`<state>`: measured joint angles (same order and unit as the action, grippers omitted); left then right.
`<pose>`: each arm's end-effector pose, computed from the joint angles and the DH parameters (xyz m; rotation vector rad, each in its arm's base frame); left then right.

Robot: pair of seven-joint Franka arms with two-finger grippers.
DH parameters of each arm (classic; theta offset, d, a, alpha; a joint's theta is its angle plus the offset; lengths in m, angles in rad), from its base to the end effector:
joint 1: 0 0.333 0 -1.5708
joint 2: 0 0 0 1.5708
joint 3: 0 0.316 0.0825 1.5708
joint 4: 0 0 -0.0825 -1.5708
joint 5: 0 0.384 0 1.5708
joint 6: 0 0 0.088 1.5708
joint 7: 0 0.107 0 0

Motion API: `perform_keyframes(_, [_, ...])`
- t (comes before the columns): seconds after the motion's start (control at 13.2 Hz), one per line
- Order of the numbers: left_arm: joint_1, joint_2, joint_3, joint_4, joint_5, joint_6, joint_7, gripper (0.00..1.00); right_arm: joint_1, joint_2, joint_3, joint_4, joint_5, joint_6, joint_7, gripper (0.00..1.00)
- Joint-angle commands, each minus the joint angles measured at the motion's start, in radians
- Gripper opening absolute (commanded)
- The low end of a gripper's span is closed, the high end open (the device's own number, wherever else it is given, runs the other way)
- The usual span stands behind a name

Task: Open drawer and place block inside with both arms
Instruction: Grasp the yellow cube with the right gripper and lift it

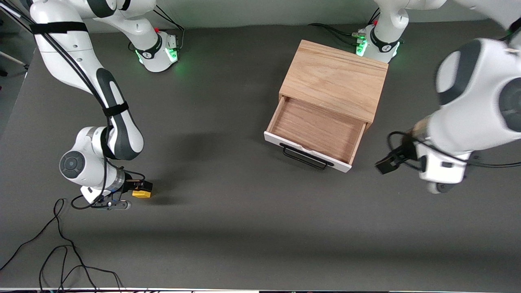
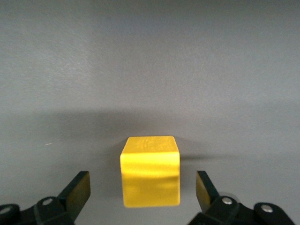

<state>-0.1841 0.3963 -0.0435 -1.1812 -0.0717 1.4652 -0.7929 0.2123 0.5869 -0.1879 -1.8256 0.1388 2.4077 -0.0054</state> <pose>0.6405 -0.1507 0.5570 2.9882 0.8660 -0.2194 0.6492 0.0248 0.2175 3.1307 -0.0656 0.0140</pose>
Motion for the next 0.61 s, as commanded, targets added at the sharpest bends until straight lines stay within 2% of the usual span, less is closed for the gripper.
perform_keyframes(0.0, [0.063, -0.126, -0.002, -0.141, -0.013, -0.012, 0.215, 1.0, 0.005, -0.004, -0.002, -0.041, 0.025, 0.067, 0.004, 0.69])
perform_keyframes(0.08, [0.087, -0.141, -0.001, -0.15, -0.007, -0.038, 0.29, 1.0, 0.005, -0.004, -0.002, -0.04, 0.027, 0.065, 0.004, 0.44])
perform_keyframes(0.15, [0.101, -0.151, 0.001, -0.156, -0.005, -0.046, 0.355, 1.0, 0.005, -0.007, -0.002, -0.037, 0.025, 0.061, 0.007, 0.29])
perform_keyframes(0.23, [0.126, -0.163, 0.001, -0.169, -0.005, -0.049, 0.404, 1.0, 0.007, -0.015, -0.002, -0.026, 0.025, 0.056, 0.019, 0.18])
perform_keyframes(0.3, [0.13, -0.172, 0.002, -0.182, 0.009, -0.061, 0.462, 1.0, 0.012, -0.019, -0.002, 0.006, 0.027, 0.019, 0.024, 0.12])
perform_keyframes(0.53, [0.152, -0.178, 0.004, -0.19, 0.038, -0.074, 0.575, 1.0, 0.03, -0.03, 0.005, 0.196, 0.028, -0.258, 0.117, 0.12])
